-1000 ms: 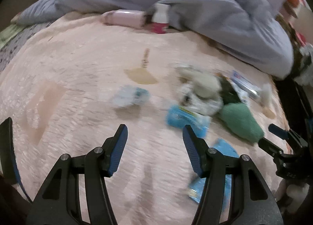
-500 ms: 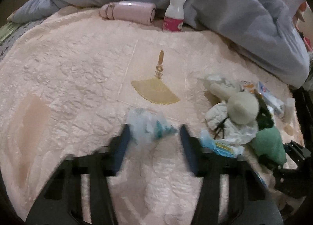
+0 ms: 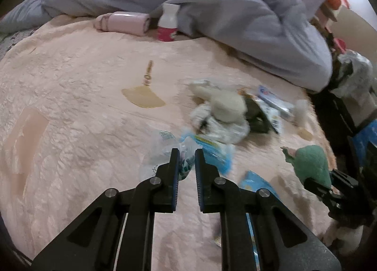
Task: Collect trash
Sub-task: 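Grasp the clear plastic wrapper with the left tool while the right tool grasps the green cloth, then carry the wrapper and green cloth toward the cream bucket, then open both tools over the cream bucket to drop the wrapper and cloth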
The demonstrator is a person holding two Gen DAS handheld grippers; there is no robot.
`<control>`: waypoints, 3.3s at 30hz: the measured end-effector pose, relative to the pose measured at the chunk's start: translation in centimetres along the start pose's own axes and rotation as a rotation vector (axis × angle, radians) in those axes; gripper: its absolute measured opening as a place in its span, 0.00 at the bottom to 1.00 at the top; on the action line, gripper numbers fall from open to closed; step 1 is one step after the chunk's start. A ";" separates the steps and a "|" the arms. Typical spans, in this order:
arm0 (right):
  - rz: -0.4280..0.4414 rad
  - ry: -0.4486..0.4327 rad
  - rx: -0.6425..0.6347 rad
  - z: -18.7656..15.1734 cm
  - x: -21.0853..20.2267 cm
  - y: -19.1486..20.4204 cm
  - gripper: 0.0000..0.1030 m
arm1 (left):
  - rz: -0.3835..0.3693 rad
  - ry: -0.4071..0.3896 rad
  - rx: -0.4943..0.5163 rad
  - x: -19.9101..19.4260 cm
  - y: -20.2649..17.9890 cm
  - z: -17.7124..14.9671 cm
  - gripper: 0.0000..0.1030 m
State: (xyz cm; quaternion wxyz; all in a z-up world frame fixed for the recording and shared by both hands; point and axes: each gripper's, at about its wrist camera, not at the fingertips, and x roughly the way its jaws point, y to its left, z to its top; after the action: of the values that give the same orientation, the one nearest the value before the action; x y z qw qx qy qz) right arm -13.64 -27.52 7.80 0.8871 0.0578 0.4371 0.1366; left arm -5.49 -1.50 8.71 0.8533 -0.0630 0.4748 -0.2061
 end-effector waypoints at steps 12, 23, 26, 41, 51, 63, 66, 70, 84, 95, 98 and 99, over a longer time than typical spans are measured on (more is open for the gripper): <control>-0.031 -0.048 0.085 -3.8 -5.5 -1.1 0.41 | -0.073 -0.016 0.126 -3.3 -7.8 -3.3 0.10; -0.103 -0.096 0.139 -6.5 -10.5 -3.7 0.41 | -0.177 0.000 0.253 -3.0 -16.8 -5.3 0.10; -0.129 -0.108 0.162 -7.4 -11.9 -5.0 0.41 | -0.194 0.008 0.293 -2.5 -19.2 -5.8 0.10; -0.264 -0.157 0.295 -12.3 -18.6 -12.0 0.41 | -0.306 0.063 0.444 0.0 -30.6 -8.2 0.10; -0.390 -0.166 0.440 -16.3 -23.0 -18.7 0.41 | -0.408 0.132 0.535 2.5 -38.9 -10.3 0.10; -0.495 -0.180 0.609 -20.1 -25.7 -25.6 0.41 | -0.505 0.186 0.615 5.6 -47.0 -12.2 0.10; -0.507 -0.177 0.633 -20.9 -25.9 -26.4 0.41 | -0.508 0.199 0.623 6.5 -48.3 -12.6 0.10; -0.530 -0.176 0.664 -21.7 -26.2 -27.5 0.41 | -0.518 0.218 0.622 7.9 -49.7 -13.1 0.10; -0.595 -0.162 0.726 -23.0 -26.8 -29.5 0.47 | -0.572 0.242 0.566 9.8 -50.8 -12.6 0.44; -0.566 -0.152 0.712 -22.7 -26.1 -28.9 0.47 | -0.493 0.216 0.546 8.3 -48.3 -12.1 0.44; -0.560 -0.151 0.684 -22.2 -25.8 -28.3 0.47 | -0.445 0.184 0.547 7.5 -46.9 -12.0 0.45; -0.559 -0.151 0.672 -22.1 -25.6 -28.0 0.47 | -0.431 0.178 0.545 7.5 -46.5 -12.0 0.44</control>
State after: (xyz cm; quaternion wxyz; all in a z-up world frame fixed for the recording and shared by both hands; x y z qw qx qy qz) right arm -40.60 -62.17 7.57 0.8512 0.2324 0.3901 -0.2631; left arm -25.61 -45.68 10.46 0.7310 0.0865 0.4505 -0.5052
